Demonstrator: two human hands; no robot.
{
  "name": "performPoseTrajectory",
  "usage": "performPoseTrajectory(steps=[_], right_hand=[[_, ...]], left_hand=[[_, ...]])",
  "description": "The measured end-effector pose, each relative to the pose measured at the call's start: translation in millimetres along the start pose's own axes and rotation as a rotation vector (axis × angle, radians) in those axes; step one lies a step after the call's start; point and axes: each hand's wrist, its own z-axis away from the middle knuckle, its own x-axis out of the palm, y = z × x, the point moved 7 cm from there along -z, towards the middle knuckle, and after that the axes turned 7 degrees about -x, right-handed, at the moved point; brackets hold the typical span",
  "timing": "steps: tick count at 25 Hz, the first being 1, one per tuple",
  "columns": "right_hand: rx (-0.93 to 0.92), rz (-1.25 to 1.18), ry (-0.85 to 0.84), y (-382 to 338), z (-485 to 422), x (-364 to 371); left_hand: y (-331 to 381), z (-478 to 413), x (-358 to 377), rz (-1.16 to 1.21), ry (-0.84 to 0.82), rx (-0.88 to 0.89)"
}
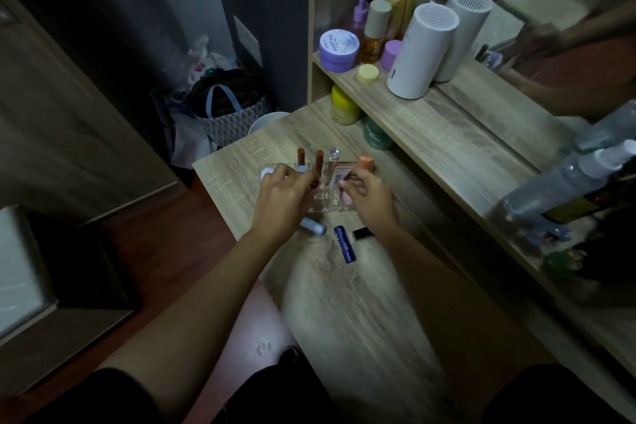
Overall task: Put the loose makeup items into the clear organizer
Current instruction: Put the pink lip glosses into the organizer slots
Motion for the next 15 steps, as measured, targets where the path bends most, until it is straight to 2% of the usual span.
performPoseTrajectory(steps=[4,11,15], right_hand=[[-0.068,0.097,-0.036,-1,-2,5],[-0.120,0.257,-0.077,-2,-11,11],[-0.126,0.322,-0.095,-4,-13,12]], left_hand=[[0,-4,10,-0.134,-0.033,0.050],[-2,-20,17,-0.352,-0.079,0.015],[-1,-23,17,-0.363,-0.096,0.005]])
